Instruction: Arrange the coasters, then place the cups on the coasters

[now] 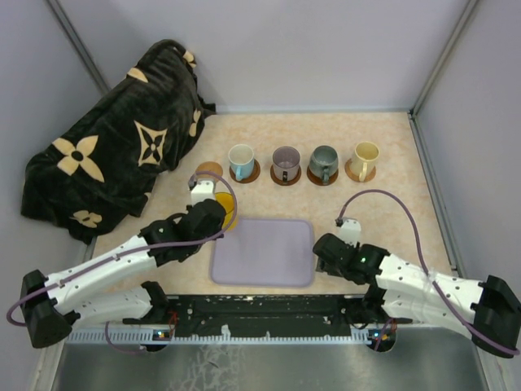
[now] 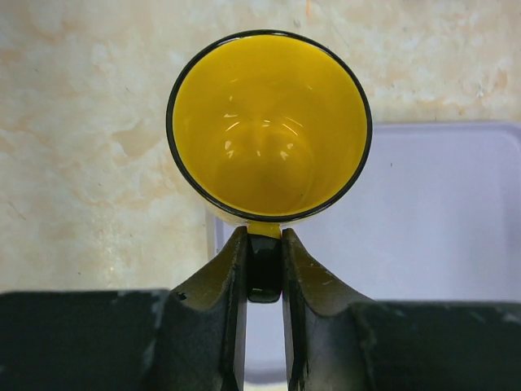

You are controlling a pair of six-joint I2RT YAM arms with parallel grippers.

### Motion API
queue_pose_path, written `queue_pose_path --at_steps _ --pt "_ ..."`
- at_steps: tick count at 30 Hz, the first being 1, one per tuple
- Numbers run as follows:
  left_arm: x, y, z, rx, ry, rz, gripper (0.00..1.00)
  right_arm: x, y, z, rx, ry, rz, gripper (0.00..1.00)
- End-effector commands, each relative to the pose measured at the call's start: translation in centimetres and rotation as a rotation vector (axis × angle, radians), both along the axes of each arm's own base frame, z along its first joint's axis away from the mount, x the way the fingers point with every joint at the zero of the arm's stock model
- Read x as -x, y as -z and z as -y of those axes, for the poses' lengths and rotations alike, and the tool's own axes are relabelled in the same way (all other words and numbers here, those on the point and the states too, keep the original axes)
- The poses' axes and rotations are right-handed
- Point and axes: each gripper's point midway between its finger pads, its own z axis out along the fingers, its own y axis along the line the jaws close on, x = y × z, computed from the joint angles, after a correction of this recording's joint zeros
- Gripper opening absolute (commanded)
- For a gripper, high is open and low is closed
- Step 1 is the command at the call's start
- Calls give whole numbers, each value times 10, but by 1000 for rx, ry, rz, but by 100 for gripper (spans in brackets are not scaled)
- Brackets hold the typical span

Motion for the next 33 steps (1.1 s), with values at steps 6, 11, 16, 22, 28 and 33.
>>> queue_pose_path --at_steps 6,11,16,22,28,33 --pt "-47 -50 -15 31 -118 201 0 -14 -20 -3 -21 33 77 59" --pt "-73 -53 -39 50 -147 222 0 -19 -28 -9 -35 14 101 59" --pt "-100 -68 -58 24 -178 309 0 -22 -33 -13 -41 2 116 59" --pt "-128 -74 -65 14 -180 415 0 -25 -31 -16 -38 -2 119 59" --pt "-149 -69 -68 -25 -193 547 0 -31 -37 -19 -47 -3 153 59" --pt "-158 -73 -75 -50 -224 693 0 -35 -40 -21 -47 -3 170 59"
